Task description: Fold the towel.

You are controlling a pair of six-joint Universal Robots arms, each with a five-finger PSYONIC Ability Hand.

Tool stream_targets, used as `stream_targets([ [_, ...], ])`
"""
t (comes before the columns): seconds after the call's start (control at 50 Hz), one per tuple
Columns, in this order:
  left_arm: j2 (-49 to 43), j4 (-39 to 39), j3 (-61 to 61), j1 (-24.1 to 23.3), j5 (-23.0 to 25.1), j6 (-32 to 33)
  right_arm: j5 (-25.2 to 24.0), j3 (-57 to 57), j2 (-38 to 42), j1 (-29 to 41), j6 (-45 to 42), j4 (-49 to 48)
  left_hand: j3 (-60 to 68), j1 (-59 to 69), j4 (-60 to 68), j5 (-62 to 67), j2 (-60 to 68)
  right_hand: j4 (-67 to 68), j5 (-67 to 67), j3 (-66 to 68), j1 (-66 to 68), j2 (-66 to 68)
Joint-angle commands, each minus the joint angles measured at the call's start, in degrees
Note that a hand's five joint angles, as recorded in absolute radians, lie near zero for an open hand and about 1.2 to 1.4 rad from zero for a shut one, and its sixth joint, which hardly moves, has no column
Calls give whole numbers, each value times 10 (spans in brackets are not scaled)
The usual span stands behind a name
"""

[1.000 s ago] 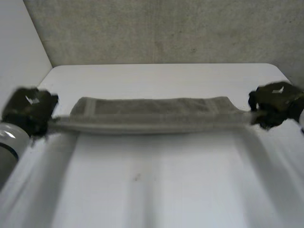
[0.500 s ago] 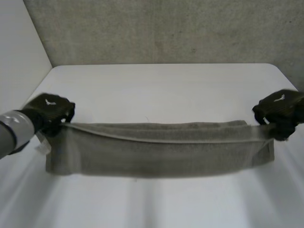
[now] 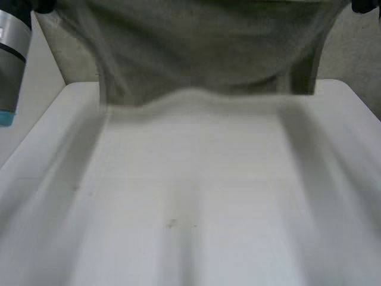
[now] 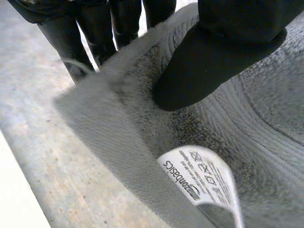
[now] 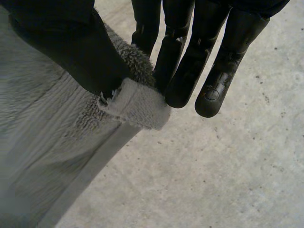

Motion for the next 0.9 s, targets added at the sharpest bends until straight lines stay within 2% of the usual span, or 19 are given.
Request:
stream_targets([
  [0.02, -12, -46, -65, 8, 2, -15, -34, 82, -7, 0, -8, 64, 103, 118, 103, 107, 103, 116, 137, 120, 252, 132],
  [0.12, -49, -48, -167, 8, 23, 30, -75, 157, 19, -1, -28, 107, 103, 118, 103, 107, 103, 116, 137, 120, 252, 132],
  [0.2, -79, -50, -217, 10, 48, 63, -76, 193, 50, -4, -59, 120, 103, 118, 103, 107, 103, 116, 137, 120, 252, 132],
  [0.24, -107, -60, -262, 17, 57, 111, -78, 225, 77, -5, -103, 138, 103, 118, 103, 107, 103, 116, 137, 120, 252, 132],
  [0.3, -112, -70, -285, 22, 58, 142, -78, 241, 87, -6, -131, 151, 103, 118, 103, 107, 103, 116, 137, 120, 252, 132],
  [0.34, -109, -102, -321, 27, 57, 203, -77, 262, 93, -6, -182, 187, 103, 118, 103, 107, 103, 116, 137, 120, 252, 132],
  [0.36, -109, -102, -321, 27, 57, 203, -77, 262, 93, -6, -182, 187, 103, 118, 103, 107, 103, 116, 137, 120, 252, 132],
  [0.42, -71, -157, -350, 35, 53, 250, -76, 281, 83, -10, -221, 237, 103, 118, 103, 107, 103, 116, 137, 120, 252, 132],
  [0.46, -3, -246, -380, 54, 51, 275, -73, 303, 49, -11, -252, 309, 103, 118, 103, 107, 103, 116, 137, 120, 252, 132],
  [0.48, -3, -247, -380, 54, 51, 275, -73, 303, 49, -11, -252, 309, 103, 118, 103, 107, 103, 116, 137, 120, 252, 132],
  [0.52, 67, -355, -401, 69, 51, 284, -80, 330, 0, -29, -286, 391, 103, 118, 103, 107, 103, 116, 137, 120, 252, 132],
  [0.54, 68, -356, -401, 69, 51, 284, -80, 330, 0, -29, -286, 391, 103, 118, 103, 107, 103, 116, 137, 120, 252, 132],
  [0.58, 153, -463, -415, 84, 56, 287, -85, 359, -51, -56, -328, 452, 103, 118, 103, 107, 103, 116, 137, 120, 252, 132],
  [0.6, 154, -464, -415, 84, 56, 287, -85, 359, -52, -57, -328, 453, 103, 118, 103, 107, 103, 116, 137, 120, 252, 132],
  [0.62, 192, -503, -418, 96, 59, 289, -87, 371, -82, -66, -350, 475, 103, 118, 103, 107, 103, 116, 137, 120, 252, 132],
  [0.7, 243, -514, -413, 116, 66, 296, -98, 378, -128, -76, -385, 492, 103, 118, 103, 107, 103, 116, 137, 120, 252, 132],
  [0.78, 255, -469, -397, 129, 101, 294, -124, 358, -133, -78, -378, 475, 103, 118, 103, 107, 103, 116, 137, 120, 252, 132],
  [0.86, 227, -427, -387, 128, 121, 289, -131, 331, -87, -78, -339, 447, 103, 118, 103, 107, 103, 116, 137, 120, 252, 132],
  [0.9, 158, -394, -363, 115, 120, 287, -124, 290, -33, -71, -301, 425, 103, 118, 103, 107, 103, 116, 137, 120, 252, 132],
])
